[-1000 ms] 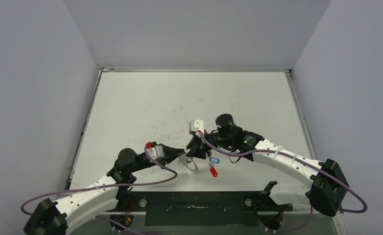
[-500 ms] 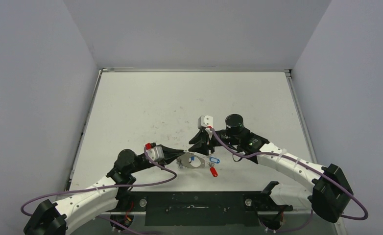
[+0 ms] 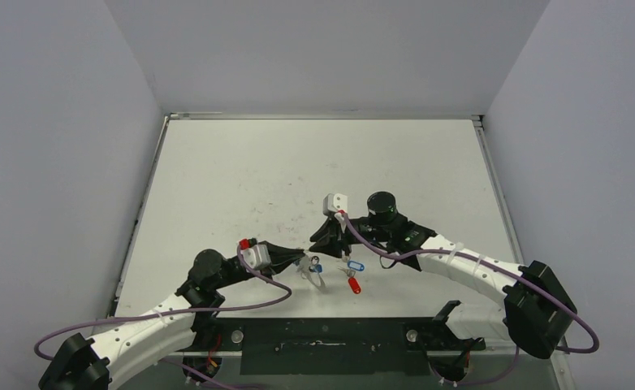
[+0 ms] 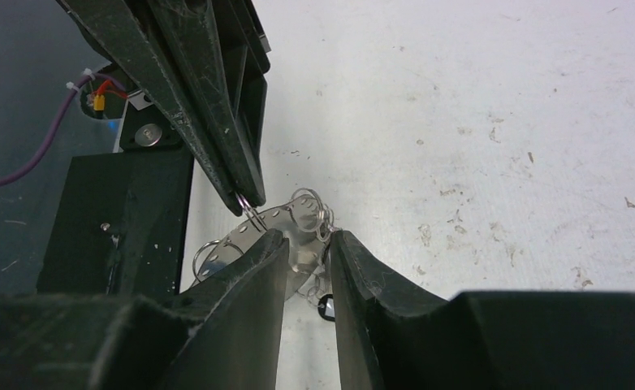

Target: Put the keys on the keyring

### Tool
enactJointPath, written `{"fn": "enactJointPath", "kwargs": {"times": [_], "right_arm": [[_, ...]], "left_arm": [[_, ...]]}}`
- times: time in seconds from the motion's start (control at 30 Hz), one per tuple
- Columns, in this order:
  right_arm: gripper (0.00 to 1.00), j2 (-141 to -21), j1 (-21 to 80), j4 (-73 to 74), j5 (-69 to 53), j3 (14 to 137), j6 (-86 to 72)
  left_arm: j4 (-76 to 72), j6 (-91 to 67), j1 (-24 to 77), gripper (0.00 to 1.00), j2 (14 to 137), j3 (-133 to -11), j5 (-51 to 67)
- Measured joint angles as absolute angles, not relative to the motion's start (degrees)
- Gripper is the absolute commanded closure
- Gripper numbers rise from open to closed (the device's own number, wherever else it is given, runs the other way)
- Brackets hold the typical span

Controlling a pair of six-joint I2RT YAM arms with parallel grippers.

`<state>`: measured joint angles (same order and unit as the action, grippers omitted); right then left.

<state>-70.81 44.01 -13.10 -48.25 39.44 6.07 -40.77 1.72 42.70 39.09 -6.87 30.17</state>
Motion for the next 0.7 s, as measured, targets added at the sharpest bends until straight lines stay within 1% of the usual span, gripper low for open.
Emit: {"fn": "enactJointPath", "kwargs": {"times": [0.13,0.27,0.4,0.7], "right_arm": [[0.72,-71.16,45.10,-13.78,-48.23,38.59,6.04],[0.69,-71.16,45.43,-14.57,-48.25,37.85,6.11],[0.67,-71.16,45.67,-14.74,-48.16,37.69,6.31],[0.67,-69.69,45.98,-14.04,-46.41,36.40,7.14]], "left_arm": [[-40.97,1.67,42.70,1.00,38.98,-6.74,30.13],[-41.10,1.58,42.72,1.00,38.98,-6.48,30.17],[-41.41,1.45,42.72,1.00,39.00,-6.46,30.20],[-41.43,1.13,42.72,1.00,39.00,-6.46,29.98]]}}
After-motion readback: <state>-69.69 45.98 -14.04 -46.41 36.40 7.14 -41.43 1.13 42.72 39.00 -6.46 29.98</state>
